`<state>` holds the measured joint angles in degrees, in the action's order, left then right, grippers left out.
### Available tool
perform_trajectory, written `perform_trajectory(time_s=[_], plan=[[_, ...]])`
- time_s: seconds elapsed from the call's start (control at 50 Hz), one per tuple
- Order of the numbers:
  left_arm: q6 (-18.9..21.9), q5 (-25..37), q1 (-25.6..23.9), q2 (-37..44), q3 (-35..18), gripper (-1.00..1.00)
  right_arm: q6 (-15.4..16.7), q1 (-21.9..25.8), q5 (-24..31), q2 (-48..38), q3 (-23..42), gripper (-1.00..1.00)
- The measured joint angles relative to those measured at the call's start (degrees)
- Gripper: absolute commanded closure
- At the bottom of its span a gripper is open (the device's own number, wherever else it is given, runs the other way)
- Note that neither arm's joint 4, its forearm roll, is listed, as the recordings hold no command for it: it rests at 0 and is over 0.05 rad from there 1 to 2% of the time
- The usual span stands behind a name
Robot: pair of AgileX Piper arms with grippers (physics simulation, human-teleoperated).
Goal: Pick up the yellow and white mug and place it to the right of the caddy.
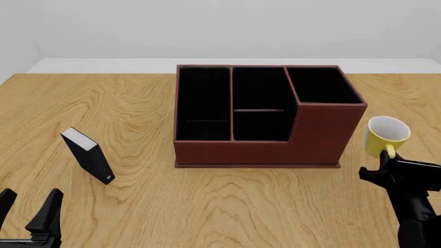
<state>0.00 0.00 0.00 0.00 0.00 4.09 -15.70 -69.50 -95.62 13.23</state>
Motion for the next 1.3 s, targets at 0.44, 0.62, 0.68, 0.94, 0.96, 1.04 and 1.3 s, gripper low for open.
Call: perform_trajectory(time_s=[0.44,0.62,0.68,0.94,0.96,1.04,1.3], plan=[[0.0,0.0,0.0,0.0,0.0,-1.0,-0.1,-0.5,-0.3,-4.1,1.9,1.0],[0.0,0.0,0.0,0.0,0.0,-1.0,-0.2,-0.7,-0.3,-5.4,2.5,1.0],[0.0,0.0,0.0,0.0,0.0,-1.0,-0.2,-0.7,-0.3,-5.9,2.7,1.0],[0.0,0.0,0.0,0.0,0.0,-1.0,-0.3,-0.9,-0.3,-7.2,3.3,1.0],[0.0,0.0,0.0,0.0,0.0,-1.0,-0.3,-0.9,-0.3,-7.3,3.3,1.0],[0.0,0.0,0.0,0.0,0.0,-1.0,-0.3,-0.9,-0.3,-7.8,3.5,1.0],[0.0,0.0,0.0,0.0,0.0,-1.0,-0.2,-1.0,-0.3,-9.1,4.2,1.0]])
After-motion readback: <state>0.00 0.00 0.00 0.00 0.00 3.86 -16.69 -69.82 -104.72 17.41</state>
